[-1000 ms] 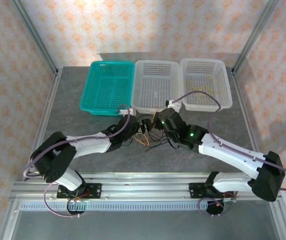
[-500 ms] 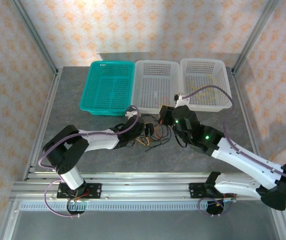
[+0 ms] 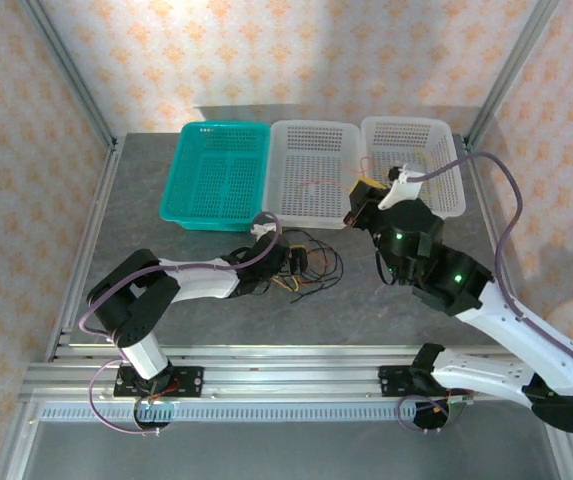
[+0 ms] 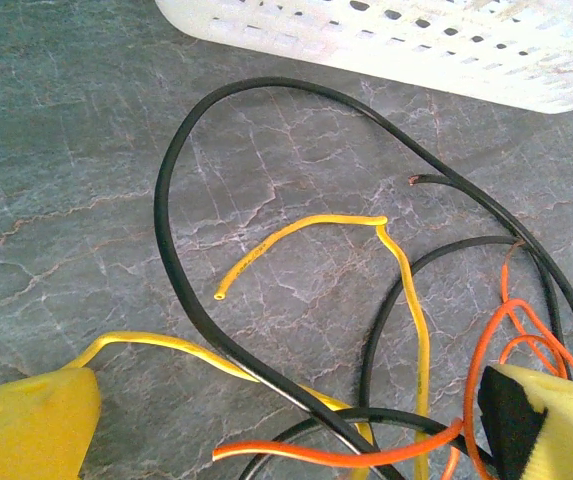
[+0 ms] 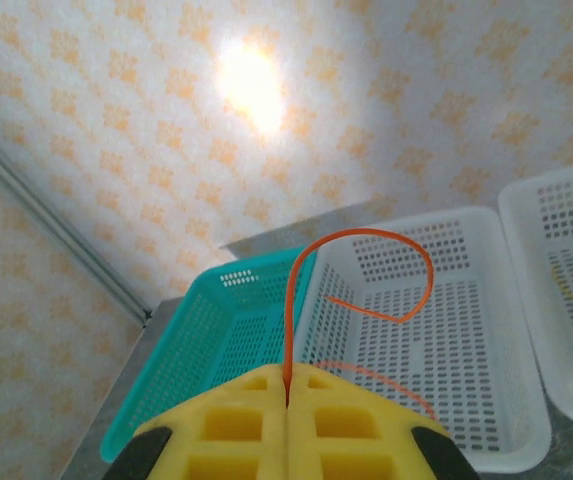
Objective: Untangle the cables
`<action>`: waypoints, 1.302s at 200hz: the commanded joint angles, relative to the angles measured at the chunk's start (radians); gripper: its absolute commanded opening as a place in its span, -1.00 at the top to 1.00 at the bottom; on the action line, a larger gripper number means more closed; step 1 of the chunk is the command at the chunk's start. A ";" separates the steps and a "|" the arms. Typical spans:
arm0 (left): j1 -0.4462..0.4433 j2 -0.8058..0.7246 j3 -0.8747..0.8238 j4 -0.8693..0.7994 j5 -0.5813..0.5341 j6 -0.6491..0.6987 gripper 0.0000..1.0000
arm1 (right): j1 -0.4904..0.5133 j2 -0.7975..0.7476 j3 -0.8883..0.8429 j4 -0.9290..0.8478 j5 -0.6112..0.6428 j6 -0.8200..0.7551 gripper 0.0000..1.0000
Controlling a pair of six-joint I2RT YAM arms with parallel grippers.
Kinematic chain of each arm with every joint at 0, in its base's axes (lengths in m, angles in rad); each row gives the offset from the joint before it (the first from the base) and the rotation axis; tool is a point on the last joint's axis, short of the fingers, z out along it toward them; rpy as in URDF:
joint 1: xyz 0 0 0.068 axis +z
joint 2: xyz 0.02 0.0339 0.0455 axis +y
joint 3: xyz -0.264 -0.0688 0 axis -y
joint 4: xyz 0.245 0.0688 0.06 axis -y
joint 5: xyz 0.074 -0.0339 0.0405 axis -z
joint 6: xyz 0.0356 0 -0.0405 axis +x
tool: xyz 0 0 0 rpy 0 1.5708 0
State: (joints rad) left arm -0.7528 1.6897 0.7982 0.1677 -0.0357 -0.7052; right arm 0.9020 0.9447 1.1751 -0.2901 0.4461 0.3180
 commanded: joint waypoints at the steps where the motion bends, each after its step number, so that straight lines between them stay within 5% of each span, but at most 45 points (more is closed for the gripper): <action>1: -0.002 0.007 -0.007 -0.018 -0.021 0.021 -0.97 | -0.014 -0.002 0.035 -0.031 0.080 -0.051 1.00; 49: -0.007 -0.120 -0.007 0.001 0.046 0.073 -0.98 | -0.041 0.022 0.039 -0.030 0.083 -0.034 1.00; 137: -0.024 -0.441 -0.080 0.117 0.005 0.199 -0.99 | -0.092 0.120 0.075 0.028 0.115 -0.031 1.00; 184: 0.009 -0.456 0.000 0.132 0.008 0.174 -0.99 | -0.120 0.261 0.186 0.028 0.095 -0.040 1.00; 260: 0.112 -0.319 0.139 0.172 0.015 0.143 -0.99 | -0.286 0.451 0.266 0.122 -0.124 -0.021 1.00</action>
State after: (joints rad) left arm -0.6788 1.3224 0.8707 0.3080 -0.0235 -0.5522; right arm 0.6514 1.3457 1.3888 -0.2314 0.4034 0.2943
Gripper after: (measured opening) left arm 0.994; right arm 0.038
